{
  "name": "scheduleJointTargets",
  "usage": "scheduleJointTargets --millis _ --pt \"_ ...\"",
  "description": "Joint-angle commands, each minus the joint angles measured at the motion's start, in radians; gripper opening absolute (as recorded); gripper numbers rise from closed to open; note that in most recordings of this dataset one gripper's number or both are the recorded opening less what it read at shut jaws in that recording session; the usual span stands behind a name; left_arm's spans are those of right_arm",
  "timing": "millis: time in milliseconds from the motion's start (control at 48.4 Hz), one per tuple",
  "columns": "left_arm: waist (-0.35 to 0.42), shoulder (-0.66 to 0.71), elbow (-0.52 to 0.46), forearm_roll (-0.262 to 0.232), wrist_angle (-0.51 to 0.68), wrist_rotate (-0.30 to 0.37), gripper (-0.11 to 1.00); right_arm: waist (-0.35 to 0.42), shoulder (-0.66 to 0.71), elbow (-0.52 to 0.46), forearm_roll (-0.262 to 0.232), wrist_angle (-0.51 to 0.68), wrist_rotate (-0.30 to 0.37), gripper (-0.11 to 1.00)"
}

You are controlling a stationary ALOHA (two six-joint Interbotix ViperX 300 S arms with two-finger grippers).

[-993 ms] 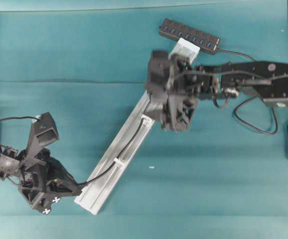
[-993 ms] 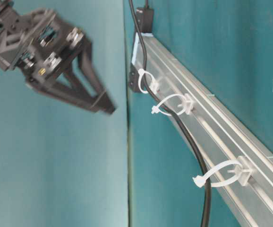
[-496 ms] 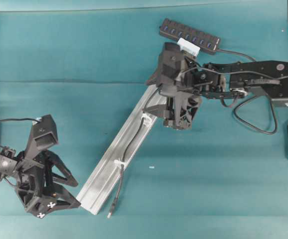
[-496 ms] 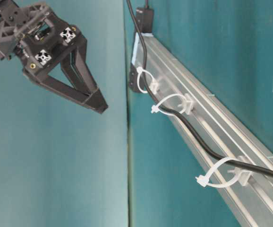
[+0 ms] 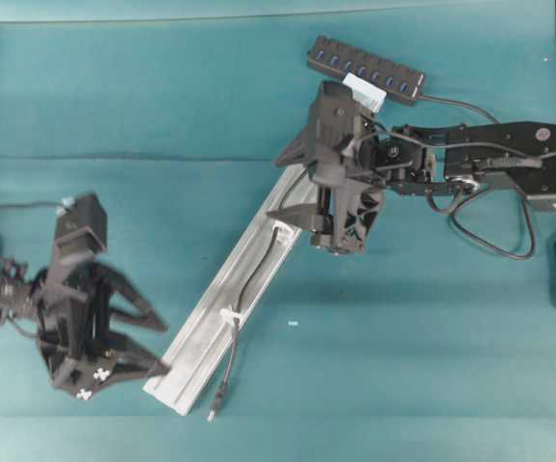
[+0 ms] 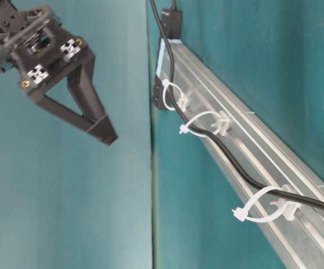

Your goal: Pass the USB cable through three rings with both arms.

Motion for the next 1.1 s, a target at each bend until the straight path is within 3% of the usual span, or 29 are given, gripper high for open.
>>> scheduleJointTargets --millis 0,124,207,579,931,1075 --pt "0.020 -0.017 -0.034 0.005 -0.008 0.097 0.89 0.005 -0.005 -0.011 0.003 -0.025 0.037 0.85" --pt "0.035 -0.017 -0.035 0.005 -0.009 0.247 0.89 0.005 -0.009 -0.014 0.003 -0.035 0.069 0.85" --pt "0.054 -0.020 -0.034 0.005 -0.023 0.307 0.89 0.006 -0.018 -0.020 0.003 -0.031 0.083 0.85" --pt "0.127 -0.103 0.006 0.003 -0.195 0.359 0.89 -0.011 -0.115 -0.017 0.003 0.035 0.086 0.85" --pt "0.201 -0.298 0.049 0.003 -0.187 0.456 0.89 0.002 -0.187 0.014 0.003 0.041 0.089 0.85" --pt "0.209 -0.394 0.071 0.005 -0.107 0.476 0.89 0.008 -0.236 0.041 0.003 0.035 0.092 0.85"
